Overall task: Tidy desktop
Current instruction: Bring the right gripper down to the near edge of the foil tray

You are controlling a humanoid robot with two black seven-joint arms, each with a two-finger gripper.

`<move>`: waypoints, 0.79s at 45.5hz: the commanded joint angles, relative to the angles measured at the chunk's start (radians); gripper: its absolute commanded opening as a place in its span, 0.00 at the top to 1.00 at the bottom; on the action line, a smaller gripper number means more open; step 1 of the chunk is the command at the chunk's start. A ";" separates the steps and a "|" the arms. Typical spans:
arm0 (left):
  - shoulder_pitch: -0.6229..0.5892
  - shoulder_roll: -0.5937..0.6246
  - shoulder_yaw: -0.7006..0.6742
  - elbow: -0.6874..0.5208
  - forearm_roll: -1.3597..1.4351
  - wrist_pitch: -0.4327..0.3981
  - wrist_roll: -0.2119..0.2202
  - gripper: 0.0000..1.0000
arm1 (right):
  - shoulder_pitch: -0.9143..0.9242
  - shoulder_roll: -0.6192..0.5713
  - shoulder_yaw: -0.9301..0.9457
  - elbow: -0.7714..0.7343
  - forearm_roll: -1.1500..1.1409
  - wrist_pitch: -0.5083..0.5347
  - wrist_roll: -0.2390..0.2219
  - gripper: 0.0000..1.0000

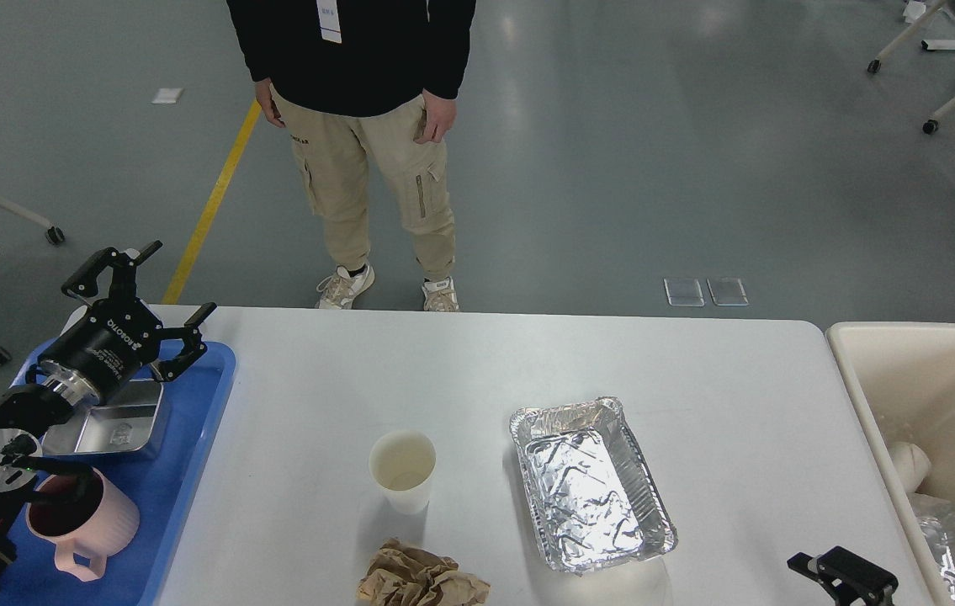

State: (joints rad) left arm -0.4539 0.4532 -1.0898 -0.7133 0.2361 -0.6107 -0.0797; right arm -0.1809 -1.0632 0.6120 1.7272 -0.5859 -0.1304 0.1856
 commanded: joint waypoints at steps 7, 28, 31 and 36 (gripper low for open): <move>-0.009 -0.004 0.001 0.005 0.002 0.016 0.000 0.03 | -0.005 0.124 0.005 0.000 -0.002 -0.008 -0.003 0.00; 0.001 -0.011 0.001 0.005 0.023 0.017 -0.002 0.03 | 0.018 0.267 0.023 -0.003 -0.012 -0.017 -0.002 0.00; 0.001 -0.011 0.001 0.005 0.023 0.017 -0.002 0.03 | 0.026 0.278 0.025 -0.003 -0.012 -0.015 -0.002 0.00; 0.000 -0.010 0.001 0.006 0.023 0.019 -0.002 0.03 | 0.044 0.298 0.021 -0.005 -0.014 -0.012 -0.002 0.00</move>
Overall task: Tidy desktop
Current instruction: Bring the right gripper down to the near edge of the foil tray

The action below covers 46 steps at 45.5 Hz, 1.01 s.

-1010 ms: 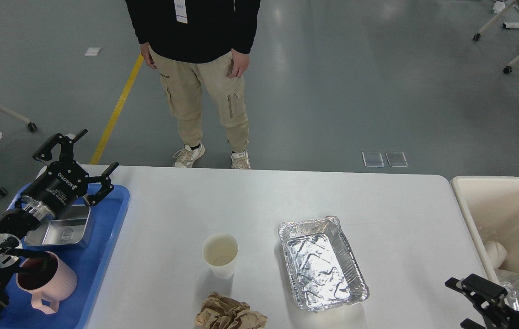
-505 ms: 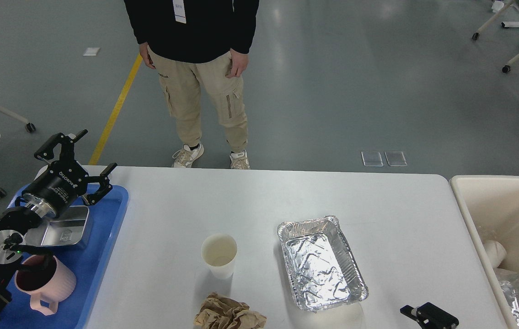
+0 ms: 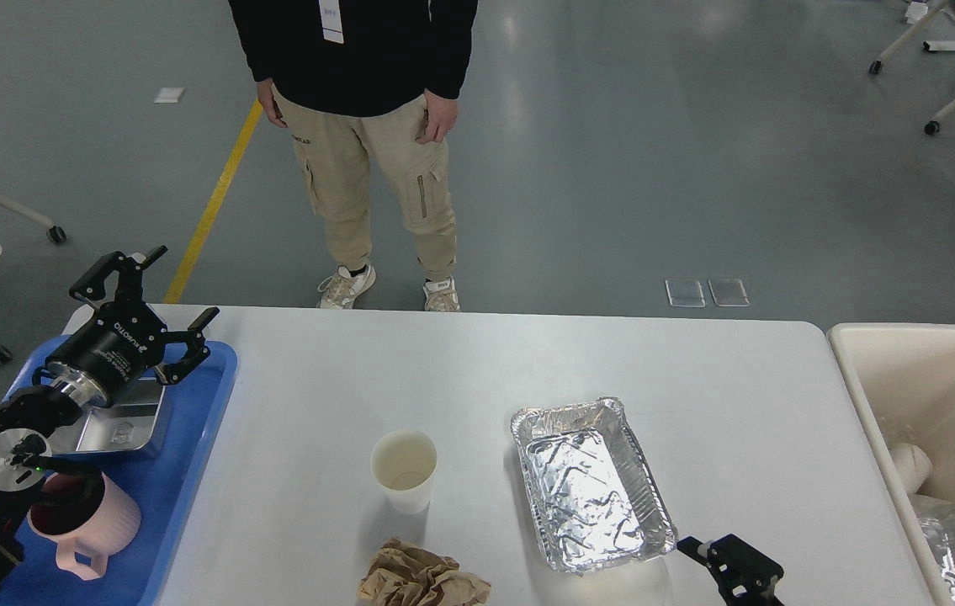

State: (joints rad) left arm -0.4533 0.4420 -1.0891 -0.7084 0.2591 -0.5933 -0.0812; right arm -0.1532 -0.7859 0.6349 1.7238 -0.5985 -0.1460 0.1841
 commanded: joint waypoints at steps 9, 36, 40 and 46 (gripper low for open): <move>0.001 0.001 0.000 0.000 0.000 0.006 0.000 0.03 | 0.029 0.102 -0.008 -0.016 -0.003 0.005 0.003 0.00; 0.004 0.024 -0.003 0.000 -0.001 0.007 0.000 0.03 | 0.087 0.281 -0.015 -0.177 -0.095 0.003 0.015 0.00; 0.004 0.029 -0.003 0.000 -0.001 0.007 0.000 0.03 | 0.087 0.289 -0.017 -0.190 -0.093 0.005 0.014 0.00; 0.004 0.030 -0.005 0.000 -0.001 0.007 -0.002 0.03 | 0.089 0.315 -0.015 -0.243 -0.095 0.010 0.014 0.00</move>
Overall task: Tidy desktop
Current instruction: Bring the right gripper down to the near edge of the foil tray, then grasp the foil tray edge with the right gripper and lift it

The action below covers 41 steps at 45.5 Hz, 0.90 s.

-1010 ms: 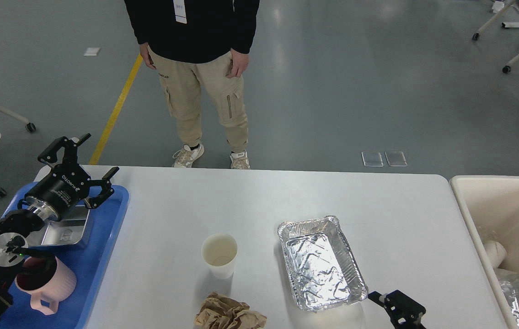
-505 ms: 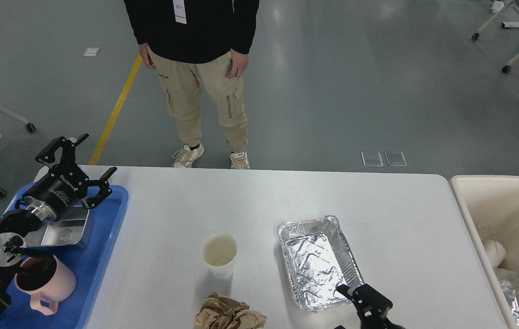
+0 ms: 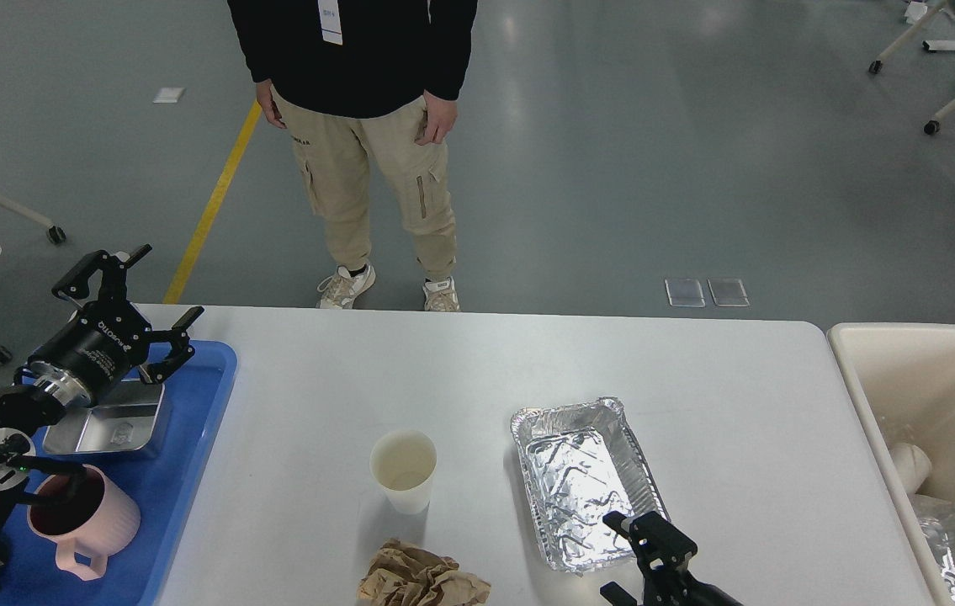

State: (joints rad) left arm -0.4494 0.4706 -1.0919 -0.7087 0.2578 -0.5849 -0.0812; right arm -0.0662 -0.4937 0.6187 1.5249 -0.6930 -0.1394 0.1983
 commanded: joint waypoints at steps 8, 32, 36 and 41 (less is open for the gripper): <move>0.000 0.005 -0.003 0.000 -0.002 -0.006 -0.002 0.03 | 0.023 0.063 -0.001 -0.089 0.000 0.003 0.000 0.00; 0.018 0.016 -0.016 -0.005 -0.002 -0.019 -0.005 0.03 | 0.075 0.132 0.001 -0.215 0.003 0.006 0.001 0.00; 0.023 0.014 -0.016 -0.008 -0.002 -0.019 -0.005 0.03 | 0.078 0.130 0.001 -0.216 0.001 0.003 0.004 0.00; 0.032 0.016 -0.019 -0.011 -0.003 -0.023 -0.006 0.03 | 0.083 0.126 0.001 -0.215 -0.006 -0.003 0.007 0.00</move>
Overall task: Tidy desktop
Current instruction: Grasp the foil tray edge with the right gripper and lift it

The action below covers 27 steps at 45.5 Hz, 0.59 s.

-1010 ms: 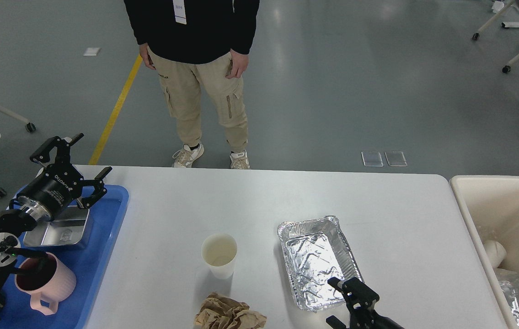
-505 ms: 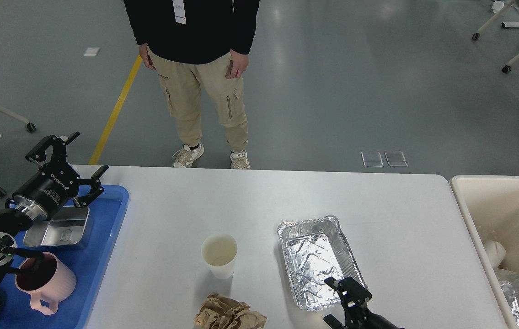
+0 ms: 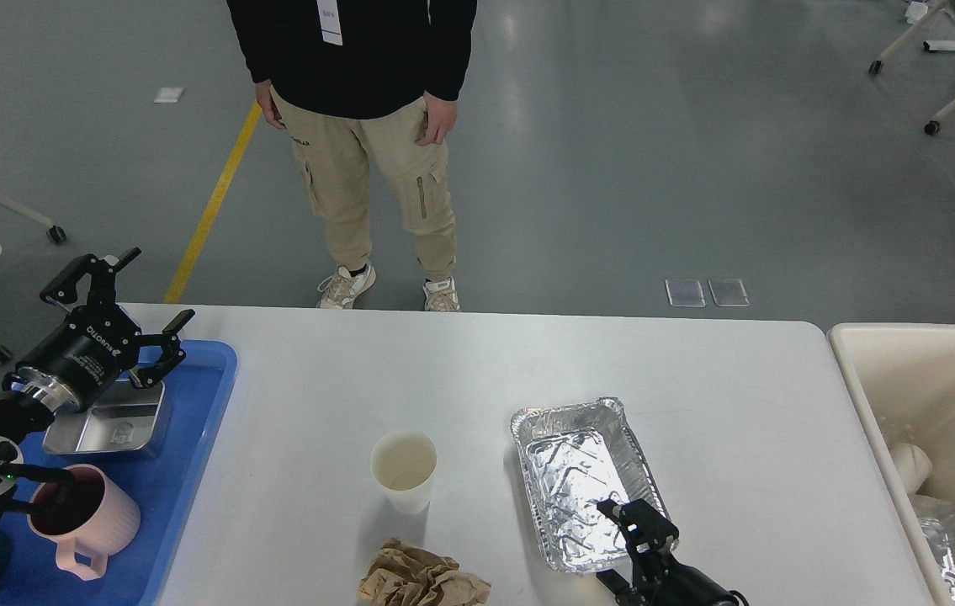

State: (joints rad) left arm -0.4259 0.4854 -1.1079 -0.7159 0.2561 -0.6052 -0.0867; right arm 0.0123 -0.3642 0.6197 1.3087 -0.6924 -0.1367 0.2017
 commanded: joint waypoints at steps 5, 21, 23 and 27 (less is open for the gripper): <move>0.013 0.002 -0.003 -0.005 -0.001 -0.005 -0.004 0.03 | 0.014 -0.005 0.000 0.000 -0.038 -0.014 0.005 0.07; 0.019 0.007 -0.004 -0.007 -0.001 -0.008 -0.007 0.03 | 0.015 -0.007 -0.028 -0.002 -0.164 -0.041 0.004 0.73; 0.019 0.009 -0.006 -0.008 -0.001 -0.008 -0.007 0.03 | 0.017 -0.007 -0.035 -0.005 -0.164 -0.041 0.004 0.83; 0.021 0.010 -0.007 -0.008 -0.003 -0.008 -0.008 0.03 | 0.020 -0.009 -0.041 -0.008 -0.164 -0.041 0.004 0.94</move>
State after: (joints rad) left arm -0.4064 0.4935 -1.1129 -0.7232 0.2546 -0.6136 -0.0937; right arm 0.0278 -0.3714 0.5888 1.3056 -0.8551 -0.1780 0.2056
